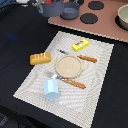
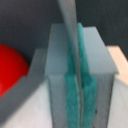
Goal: Interact with the objects in diverse but meaningful ways.
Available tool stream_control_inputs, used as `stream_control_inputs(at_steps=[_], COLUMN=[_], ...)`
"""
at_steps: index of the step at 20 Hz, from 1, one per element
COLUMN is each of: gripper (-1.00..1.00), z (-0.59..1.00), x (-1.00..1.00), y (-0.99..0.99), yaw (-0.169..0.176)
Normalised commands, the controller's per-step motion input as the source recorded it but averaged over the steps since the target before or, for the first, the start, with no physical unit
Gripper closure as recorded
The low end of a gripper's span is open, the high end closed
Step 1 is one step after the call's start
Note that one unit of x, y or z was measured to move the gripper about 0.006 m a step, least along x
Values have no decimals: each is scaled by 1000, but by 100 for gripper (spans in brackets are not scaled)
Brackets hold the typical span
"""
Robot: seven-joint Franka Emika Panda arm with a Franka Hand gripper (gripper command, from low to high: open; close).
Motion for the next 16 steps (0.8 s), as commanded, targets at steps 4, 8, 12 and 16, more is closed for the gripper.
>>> stream_control_inputs(at_steps=[4,8,12,16], gripper=[100,100,100,100], z=[11,0,1,70], x=[759,729,729,716], y=[116,99,101,161], yaw=[0,0,0,0])
